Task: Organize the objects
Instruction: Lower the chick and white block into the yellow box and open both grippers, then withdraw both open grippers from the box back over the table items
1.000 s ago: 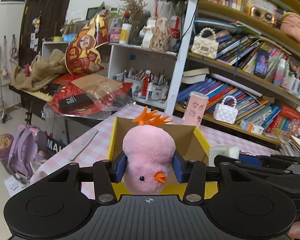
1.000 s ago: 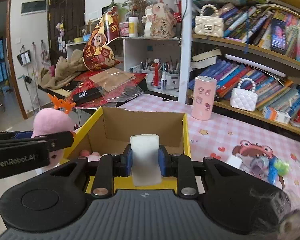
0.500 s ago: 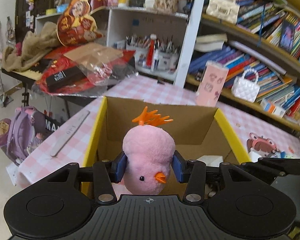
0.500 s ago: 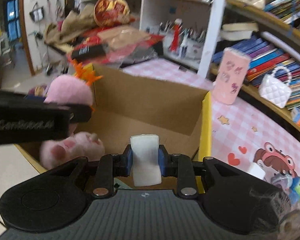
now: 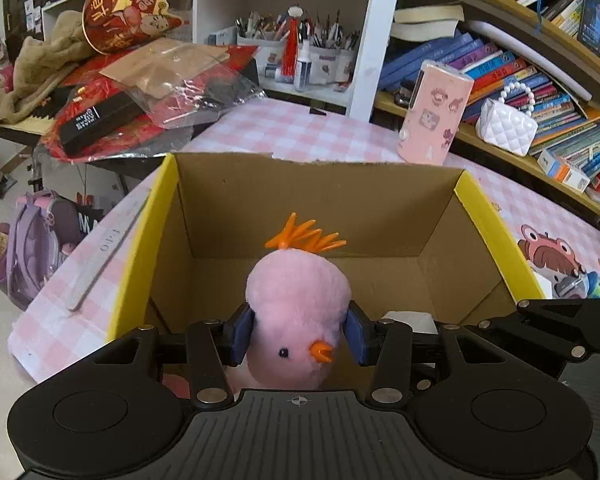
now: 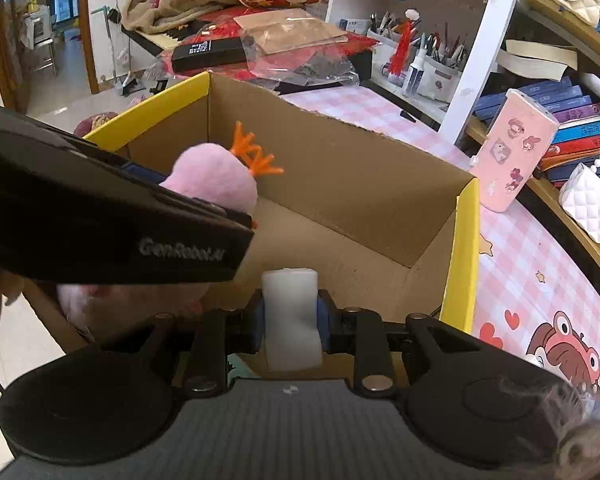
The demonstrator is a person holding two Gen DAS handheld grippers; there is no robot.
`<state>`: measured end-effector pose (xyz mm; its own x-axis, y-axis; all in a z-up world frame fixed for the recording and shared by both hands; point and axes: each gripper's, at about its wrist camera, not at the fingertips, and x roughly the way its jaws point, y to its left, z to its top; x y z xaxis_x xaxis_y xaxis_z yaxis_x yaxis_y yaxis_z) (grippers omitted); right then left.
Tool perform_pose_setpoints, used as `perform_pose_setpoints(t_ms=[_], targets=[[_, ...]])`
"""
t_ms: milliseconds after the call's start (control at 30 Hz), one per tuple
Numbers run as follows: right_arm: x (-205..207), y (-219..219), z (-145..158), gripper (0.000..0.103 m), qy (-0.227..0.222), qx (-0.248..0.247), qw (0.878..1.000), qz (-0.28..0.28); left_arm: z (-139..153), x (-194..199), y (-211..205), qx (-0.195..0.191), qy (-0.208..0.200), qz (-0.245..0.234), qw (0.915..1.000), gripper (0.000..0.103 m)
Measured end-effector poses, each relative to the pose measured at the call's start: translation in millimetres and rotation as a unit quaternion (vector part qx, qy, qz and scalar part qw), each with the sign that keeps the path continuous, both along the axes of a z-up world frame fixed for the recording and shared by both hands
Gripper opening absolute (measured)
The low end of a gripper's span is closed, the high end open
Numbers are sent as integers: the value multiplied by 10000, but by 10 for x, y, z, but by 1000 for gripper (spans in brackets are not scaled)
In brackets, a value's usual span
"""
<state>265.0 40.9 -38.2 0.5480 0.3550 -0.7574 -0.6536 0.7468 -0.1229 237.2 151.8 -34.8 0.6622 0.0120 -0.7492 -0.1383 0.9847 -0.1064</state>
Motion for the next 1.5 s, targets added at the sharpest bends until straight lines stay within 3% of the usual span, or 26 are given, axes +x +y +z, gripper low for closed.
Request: perform_pose_setpoints(t_ms=[300,467,700,1133,1500], targets=[[-14,8,-1,25,32,-45,10000,-34,-7,-40,-45,67,10,-109,9999,51],[-50,-21,54,34,-111,78,9999,-86,153,-171,-14,130,-342,-116,9993,67],[-185,-139,327,34,-524,541,9964,-400,446,-489,105,131,-829,128,9964,68],[-926,-300,707,34,-1094,1145,9843,-781,694,-1378,253,10,-1342,448,9899,68],[-1610,-378,532,38,-809,1060,9846,-1134,573,-1964,209,126,-1230,483,9912,68]])
